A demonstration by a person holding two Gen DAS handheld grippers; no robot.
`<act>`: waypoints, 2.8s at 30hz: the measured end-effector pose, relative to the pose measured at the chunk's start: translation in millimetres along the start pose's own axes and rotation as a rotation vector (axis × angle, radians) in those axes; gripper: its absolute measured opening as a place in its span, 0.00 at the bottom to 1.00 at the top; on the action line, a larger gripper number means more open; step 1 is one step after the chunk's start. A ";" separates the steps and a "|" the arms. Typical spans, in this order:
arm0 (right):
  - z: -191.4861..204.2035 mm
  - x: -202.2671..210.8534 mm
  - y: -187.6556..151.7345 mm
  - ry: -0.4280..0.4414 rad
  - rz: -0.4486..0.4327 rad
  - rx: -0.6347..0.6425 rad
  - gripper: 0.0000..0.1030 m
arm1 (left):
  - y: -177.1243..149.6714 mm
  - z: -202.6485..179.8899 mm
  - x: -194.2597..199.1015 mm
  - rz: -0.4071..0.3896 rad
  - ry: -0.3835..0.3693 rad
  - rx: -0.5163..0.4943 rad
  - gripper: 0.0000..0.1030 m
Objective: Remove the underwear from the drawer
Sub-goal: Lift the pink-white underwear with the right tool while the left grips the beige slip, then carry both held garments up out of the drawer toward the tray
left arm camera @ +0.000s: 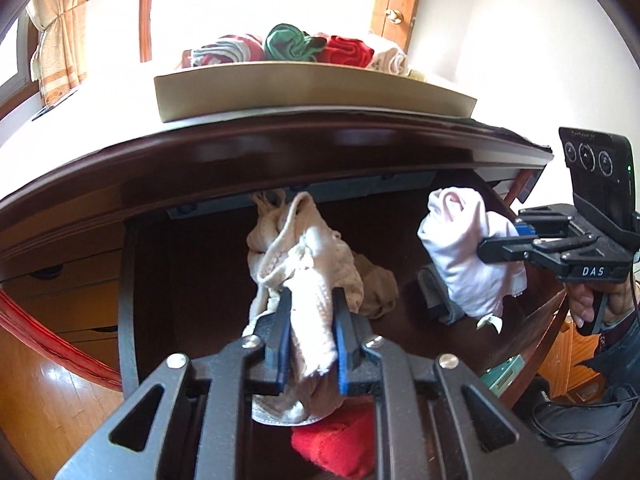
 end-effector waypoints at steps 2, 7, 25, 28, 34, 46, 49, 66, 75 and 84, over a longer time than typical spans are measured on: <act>-0.1 1.4 0.1 -0.001 -0.007 0.001 0.17 | 0.6 -0.2 3.1 -0.015 -0.001 0.007 0.14; 0.6 3.8 -0.5 -0.002 -0.030 0.011 0.17 | -1.6 -2.0 5.7 -0.037 0.002 0.015 0.14; 3.1 6.9 1.8 0.003 -0.056 0.025 0.17 | -9.9 -7.8 21.6 -0.121 0.004 0.027 0.12; 3.2 7.1 2.2 0.002 -0.062 0.029 0.17 | -11.7 -8.0 24.2 -0.137 0.010 0.031 0.12; 3.5 9.2 0.9 -0.001 -0.069 0.031 0.17 | -12.8 -6.7 30.3 -0.175 0.024 0.042 0.11; 11.6 21.2 -1.6 -0.020 -0.153 0.079 0.17 | -10.8 -5.4 45.8 -0.258 0.041 0.048 0.07; 13.3 24.4 -2.0 -0.029 -0.176 0.089 0.17 | -10.1 -5.6 46.3 -0.258 0.041 0.050 0.07; 14.0 56.3 -5.0 0.015 -0.352 0.112 0.17 | -7.8 -18.4 77.5 -0.370 0.061 -0.004 0.07; 14.6 70.0 -7.0 0.027 -0.430 0.088 0.17 | -3.8 -23.0 99.0 -0.448 0.089 -0.025 0.07; 16.5 76.9 -1.3 0.039 -0.456 0.057 0.17 | 10.4 -28.3 123.3 -0.511 0.091 -0.047 0.07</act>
Point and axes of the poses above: each gripper's, at about its wrist camera, not at the fingertips, and x roughly against the way its jaws point, z to its left, y to its top, the point moved 2 cm from there along -x, roughly the way its jaws point, and after that the axes turned 2 degrees about x, right-handed, at the moved point
